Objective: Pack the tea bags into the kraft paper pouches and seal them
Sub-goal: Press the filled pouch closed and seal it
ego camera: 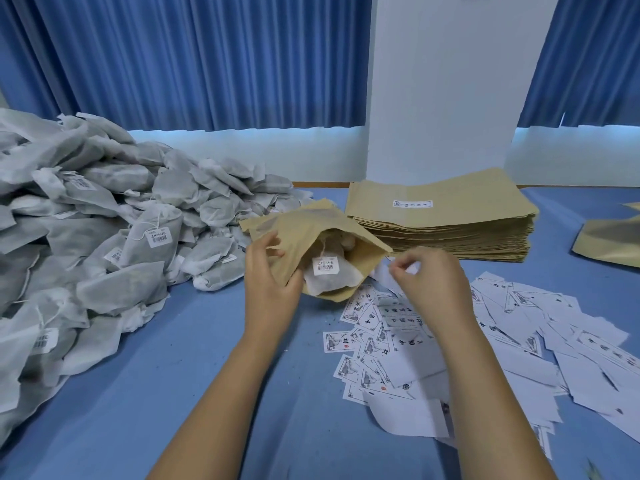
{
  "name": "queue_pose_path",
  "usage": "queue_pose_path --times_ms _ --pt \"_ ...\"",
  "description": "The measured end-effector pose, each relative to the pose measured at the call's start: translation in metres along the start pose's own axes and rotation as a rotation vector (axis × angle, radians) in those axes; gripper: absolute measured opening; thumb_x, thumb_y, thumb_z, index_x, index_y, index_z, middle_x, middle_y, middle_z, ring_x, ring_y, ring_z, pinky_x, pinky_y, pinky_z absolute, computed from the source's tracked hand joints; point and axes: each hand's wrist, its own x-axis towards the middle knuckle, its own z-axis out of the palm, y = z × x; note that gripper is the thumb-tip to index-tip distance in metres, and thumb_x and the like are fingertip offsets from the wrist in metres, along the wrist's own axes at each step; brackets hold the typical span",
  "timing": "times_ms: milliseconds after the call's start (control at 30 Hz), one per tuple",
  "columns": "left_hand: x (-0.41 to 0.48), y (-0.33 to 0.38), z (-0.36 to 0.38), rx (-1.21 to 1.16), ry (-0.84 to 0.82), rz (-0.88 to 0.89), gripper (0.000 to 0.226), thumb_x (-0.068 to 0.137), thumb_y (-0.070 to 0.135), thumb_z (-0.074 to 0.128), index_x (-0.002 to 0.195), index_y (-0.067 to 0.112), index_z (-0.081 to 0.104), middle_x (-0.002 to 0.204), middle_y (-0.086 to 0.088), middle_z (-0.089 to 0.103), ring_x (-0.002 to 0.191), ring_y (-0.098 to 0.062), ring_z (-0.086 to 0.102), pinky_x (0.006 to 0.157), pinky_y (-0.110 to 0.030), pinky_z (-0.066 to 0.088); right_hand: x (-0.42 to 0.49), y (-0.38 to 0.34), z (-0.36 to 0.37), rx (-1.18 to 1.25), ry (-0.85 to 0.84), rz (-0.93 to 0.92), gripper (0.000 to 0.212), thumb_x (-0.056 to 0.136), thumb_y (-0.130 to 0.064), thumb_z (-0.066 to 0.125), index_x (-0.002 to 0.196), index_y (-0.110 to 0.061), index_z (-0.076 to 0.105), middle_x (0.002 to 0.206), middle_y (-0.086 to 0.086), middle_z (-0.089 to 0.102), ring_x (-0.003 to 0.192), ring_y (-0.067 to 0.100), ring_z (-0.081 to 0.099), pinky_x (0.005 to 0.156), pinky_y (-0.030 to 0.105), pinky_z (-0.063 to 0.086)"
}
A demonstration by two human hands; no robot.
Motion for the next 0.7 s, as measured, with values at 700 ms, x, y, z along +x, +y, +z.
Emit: queue_pose_path --times_ms 700 --pt "-0.002 0.016 -0.008 0.013 0.251 0.151 0.017 0.079 0.008 0.065 0.066 0.011 0.056 0.067 0.007 0.054 0.066 -0.003 0.050 0.061 -0.011 0.036 -0.026 -0.036 0.056 -0.152 -0.005 -0.555 0.025 0.075 -0.013 0.074 0.098 -0.019 0.068 0.115 -0.001 0.055 0.101 0.023 0.051 0.051 0.027 0.040"
